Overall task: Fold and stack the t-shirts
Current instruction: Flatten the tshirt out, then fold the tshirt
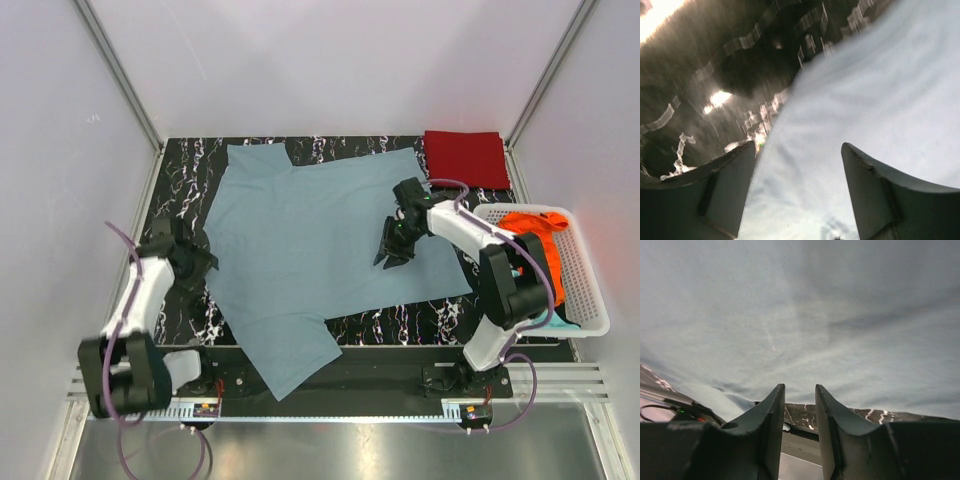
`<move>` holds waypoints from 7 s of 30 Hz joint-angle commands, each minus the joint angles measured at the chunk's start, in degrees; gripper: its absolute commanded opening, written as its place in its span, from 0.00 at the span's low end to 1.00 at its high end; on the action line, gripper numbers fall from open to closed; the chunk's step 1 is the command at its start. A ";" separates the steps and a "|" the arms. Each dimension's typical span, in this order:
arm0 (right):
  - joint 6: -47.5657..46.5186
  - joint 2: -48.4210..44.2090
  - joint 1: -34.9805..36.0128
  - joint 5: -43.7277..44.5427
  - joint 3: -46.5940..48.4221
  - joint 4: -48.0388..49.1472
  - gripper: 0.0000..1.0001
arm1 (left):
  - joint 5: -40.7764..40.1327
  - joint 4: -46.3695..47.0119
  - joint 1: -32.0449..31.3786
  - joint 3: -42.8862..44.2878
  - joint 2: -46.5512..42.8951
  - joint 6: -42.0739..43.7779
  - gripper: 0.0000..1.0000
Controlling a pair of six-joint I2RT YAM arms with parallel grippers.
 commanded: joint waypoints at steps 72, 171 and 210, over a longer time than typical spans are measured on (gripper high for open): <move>16.61 -28.23 -19.91 23.48 -24.34 -8.69 0.45 | -4.14 -0.29 -4.99 -7.75 1.37 -2.44 0.00; 18.46 -15.94 -5.41 19.10 -24.26 -6.32 0.41 | 2.71 -0.20 8.90 -10.47 -4.69 0.99 0.00; -3.68 -8.39 -6.98 21.13 -1.60 -7.03 0.00 | 13.34 3.05 7.93 7.09 -1.62 10.13 0.00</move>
